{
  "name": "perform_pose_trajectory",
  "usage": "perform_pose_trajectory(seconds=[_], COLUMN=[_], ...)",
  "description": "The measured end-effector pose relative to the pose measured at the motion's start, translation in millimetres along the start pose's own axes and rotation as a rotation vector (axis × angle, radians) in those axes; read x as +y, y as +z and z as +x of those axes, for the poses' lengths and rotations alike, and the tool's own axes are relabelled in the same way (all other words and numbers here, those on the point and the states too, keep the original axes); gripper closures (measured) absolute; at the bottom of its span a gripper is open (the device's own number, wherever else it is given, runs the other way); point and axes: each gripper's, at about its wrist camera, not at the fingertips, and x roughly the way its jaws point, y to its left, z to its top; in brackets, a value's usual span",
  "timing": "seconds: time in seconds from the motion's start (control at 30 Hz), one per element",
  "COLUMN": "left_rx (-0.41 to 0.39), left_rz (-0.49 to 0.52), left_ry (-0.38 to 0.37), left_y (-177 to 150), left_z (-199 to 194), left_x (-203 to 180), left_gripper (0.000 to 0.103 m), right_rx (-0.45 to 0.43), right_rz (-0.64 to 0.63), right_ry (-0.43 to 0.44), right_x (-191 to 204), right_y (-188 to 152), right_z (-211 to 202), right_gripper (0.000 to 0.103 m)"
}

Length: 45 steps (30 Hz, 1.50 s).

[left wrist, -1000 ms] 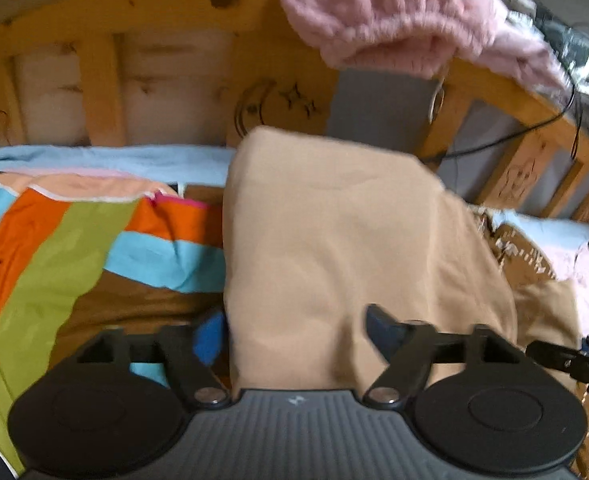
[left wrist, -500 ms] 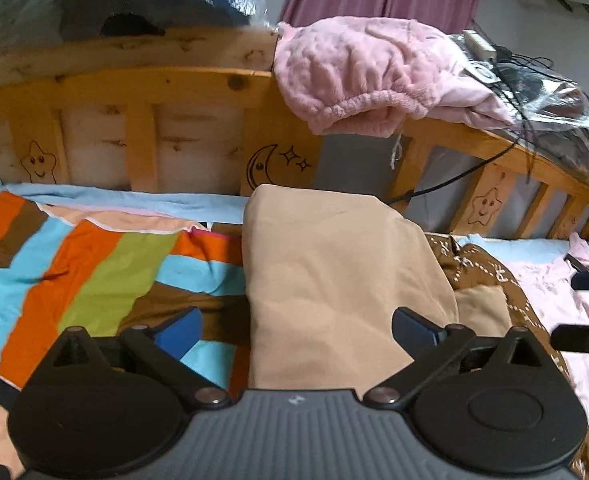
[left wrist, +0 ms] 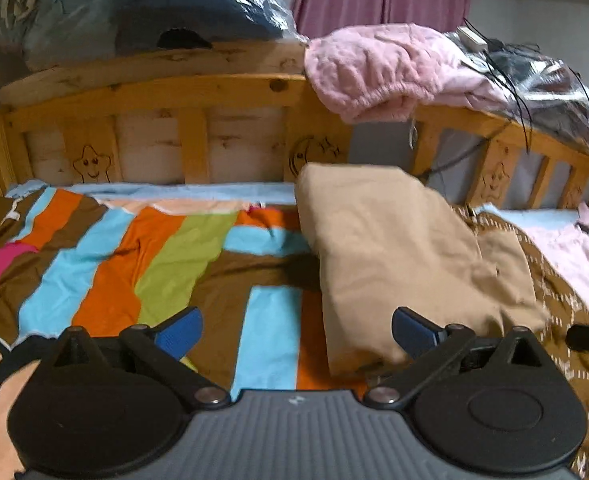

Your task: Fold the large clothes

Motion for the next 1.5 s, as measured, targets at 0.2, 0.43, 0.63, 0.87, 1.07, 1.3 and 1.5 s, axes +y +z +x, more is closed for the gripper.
perform_pose_trajectory(seconds=[0.2,0.43,0.63,0.87,1.07,1.3,1.5], left_rx=[0.066,0.116,0.110,0.096,0.062,0.053,0.050], left_rz=[0.014,0.017,0.020,0.026,0.015,0.019,0.018], left_ry=[-0.040,-0.055,-0.039,-0.041,-0.042,-0.044,-0.044], left_y=[-43,-74,-85,-86,-79,-75,-75], left_z=[-7,-15,-25,-29,-32,-33,-32], left_x=[-7,-6,-2,-3,-7,-11,-14], left_gripper=[0.001,0.001,0.001,0.001,0.001,0.001,0.001], right_rx=[0.064,0.096,0.111,0.071,0.011,-0.002,-0.003], right_rz=[0.000,-0.013,-0.039,-0.032,-0.049,-0.044,-0.036], right_ry=[-0.050,-0.094,-0.119,-0.125,-0.116,-0.111,-0.119], right_x=[13,13,12,13,14,13,11], right_y=[-49,-81,-102,-103,-92,-89,-89], right_z=[-18,-38,-44,-49,-51,-52,-51], right_gripper=[0.001,0.001,0.001,0.001,0.001,0.001,0.001])
